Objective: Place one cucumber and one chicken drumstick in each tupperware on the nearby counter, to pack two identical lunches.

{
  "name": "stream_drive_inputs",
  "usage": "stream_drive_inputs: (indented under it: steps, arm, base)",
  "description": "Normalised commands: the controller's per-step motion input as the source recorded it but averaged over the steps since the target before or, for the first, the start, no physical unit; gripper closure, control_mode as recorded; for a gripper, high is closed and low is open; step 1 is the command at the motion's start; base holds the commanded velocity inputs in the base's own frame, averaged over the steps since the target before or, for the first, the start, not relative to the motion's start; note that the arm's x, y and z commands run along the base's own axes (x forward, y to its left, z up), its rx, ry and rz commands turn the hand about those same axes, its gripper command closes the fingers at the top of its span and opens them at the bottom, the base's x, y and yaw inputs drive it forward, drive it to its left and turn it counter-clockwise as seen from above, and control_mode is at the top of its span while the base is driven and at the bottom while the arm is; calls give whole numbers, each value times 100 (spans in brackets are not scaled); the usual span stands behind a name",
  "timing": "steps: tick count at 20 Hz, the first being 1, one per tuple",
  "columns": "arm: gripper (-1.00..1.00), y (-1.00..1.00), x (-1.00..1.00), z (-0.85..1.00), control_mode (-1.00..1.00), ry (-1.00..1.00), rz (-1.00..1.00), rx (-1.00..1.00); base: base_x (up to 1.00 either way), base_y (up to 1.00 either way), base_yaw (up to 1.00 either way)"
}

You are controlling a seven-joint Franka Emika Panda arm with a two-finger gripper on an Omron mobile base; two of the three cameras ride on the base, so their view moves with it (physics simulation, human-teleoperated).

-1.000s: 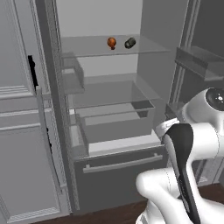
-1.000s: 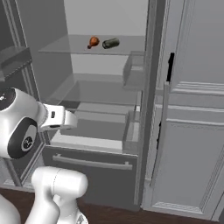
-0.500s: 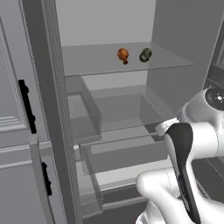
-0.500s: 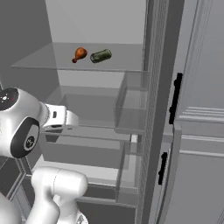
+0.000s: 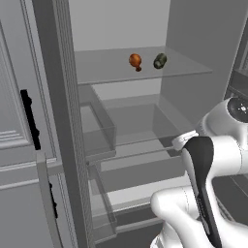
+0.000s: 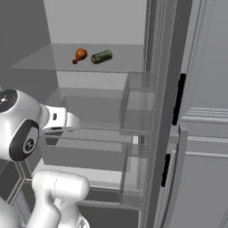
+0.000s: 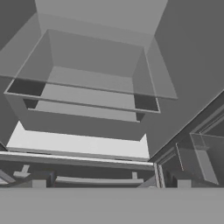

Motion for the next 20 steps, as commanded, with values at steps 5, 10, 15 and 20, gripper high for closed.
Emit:
stream_drive_inputs:
  steps: [5, 10, 15, 20]
  arm:
    - [-100, 6, 0, 3, -100, -4, 0, 0]
    - [-100, 18, -1, 58, -100, -46, 4, -12]
    - [-100, 1, 32, 58, -100, -27, -1, -5]
    - [-100, 0, 79, 64, -100, -8, -4, 20]
  base:
    - [0, 3, 0]
    - [0, 0, 0]
    - [0, 0, 0]
    - [0, 0, 0]
